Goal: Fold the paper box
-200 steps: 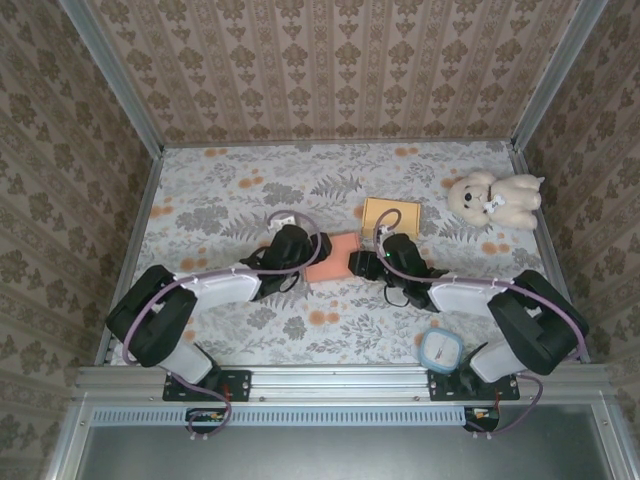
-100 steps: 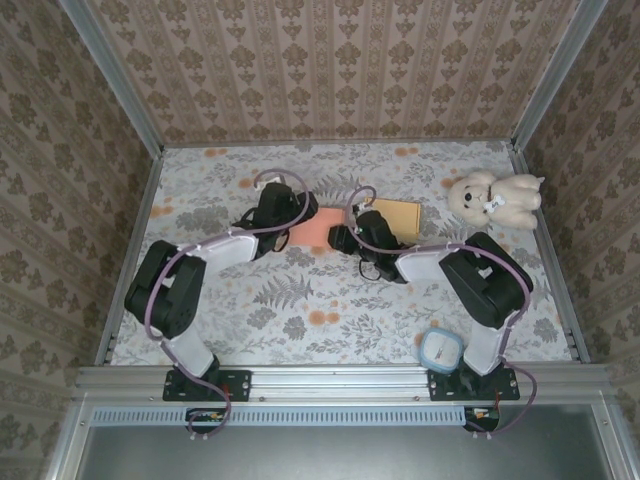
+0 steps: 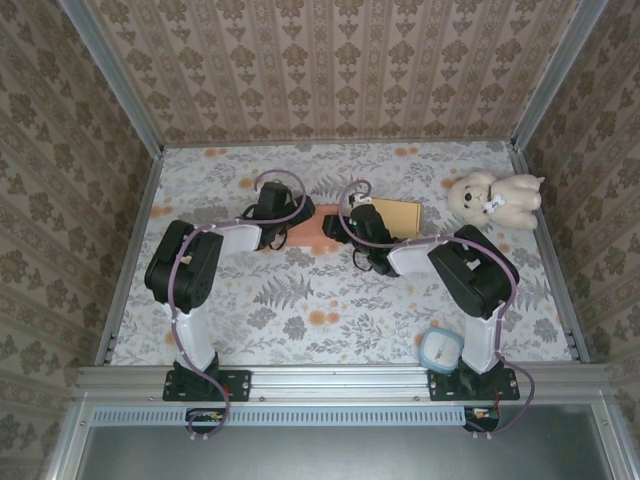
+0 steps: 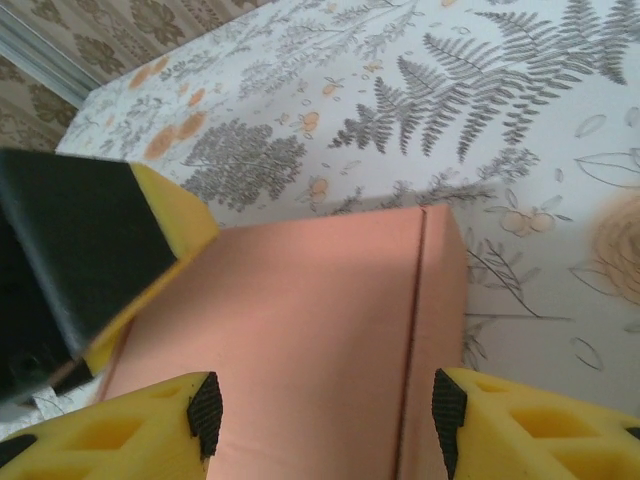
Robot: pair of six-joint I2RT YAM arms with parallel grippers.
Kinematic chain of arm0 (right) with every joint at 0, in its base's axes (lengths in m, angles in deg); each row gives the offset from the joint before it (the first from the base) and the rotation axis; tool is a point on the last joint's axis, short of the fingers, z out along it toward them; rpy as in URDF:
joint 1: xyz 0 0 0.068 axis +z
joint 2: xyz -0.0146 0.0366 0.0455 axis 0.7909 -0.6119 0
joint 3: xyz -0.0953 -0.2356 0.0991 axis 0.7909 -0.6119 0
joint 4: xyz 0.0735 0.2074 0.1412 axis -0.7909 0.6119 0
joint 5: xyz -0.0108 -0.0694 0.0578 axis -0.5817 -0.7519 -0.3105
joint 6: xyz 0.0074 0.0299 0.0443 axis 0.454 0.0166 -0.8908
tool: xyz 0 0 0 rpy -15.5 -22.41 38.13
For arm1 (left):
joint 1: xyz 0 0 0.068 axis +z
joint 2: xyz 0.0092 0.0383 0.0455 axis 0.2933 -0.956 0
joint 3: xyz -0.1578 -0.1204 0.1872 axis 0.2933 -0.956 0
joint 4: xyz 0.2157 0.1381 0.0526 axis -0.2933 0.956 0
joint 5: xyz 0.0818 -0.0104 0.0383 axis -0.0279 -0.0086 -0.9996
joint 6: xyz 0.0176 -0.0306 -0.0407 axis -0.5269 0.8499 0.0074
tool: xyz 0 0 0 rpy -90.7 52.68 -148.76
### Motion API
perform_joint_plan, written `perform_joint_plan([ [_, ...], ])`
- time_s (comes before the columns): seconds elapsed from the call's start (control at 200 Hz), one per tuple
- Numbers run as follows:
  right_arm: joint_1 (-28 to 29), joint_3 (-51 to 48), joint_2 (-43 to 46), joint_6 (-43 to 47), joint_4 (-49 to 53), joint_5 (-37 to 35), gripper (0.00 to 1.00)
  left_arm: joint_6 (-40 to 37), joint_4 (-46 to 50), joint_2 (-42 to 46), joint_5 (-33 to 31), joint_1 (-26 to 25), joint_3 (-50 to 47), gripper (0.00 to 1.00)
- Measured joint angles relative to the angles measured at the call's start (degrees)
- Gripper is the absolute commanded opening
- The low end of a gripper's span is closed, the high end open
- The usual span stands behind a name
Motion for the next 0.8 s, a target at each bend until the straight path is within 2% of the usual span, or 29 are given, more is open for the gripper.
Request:
perform_joint_plan([
  [0.17,0.0,-5.5,6.9,1.9,1.3,-3.0,0.61,-0.7,0.8,4.8,-1.4,0.0,-1.3,0.92],
  [0.285,0.0,-8.5,14.3,3.5,3.4,-5.5,0.62,-2.4,1.2,13.9,-3.6,0.0,-5.3,1.0],
  [0.48,0.0,-9.9,26.0,7.6,11.8,-11.2,0.65,-5.8,0.9,29.5,-8.7,0.0,-14.4,1.0],
  [0.63,-1.1,-12.7,36.5,12.4,19.4,-16.4,0.68,-9.1,1.2,40.3,-11.9,2.8,-22.3,1.0],
  [0.725,-4.1,-15.5,42.7,14.9,23.6,-19.8,0.94,-11.4,2.0,47.7,-16.0,4.3,-27.0,1.0],
  [0.8,-8.0,-18.2,46.3,17.0,25.4,-21.4,1.0,-14.0,1.5,52.8,-20.0,5.4,-30.6,1.0],
])
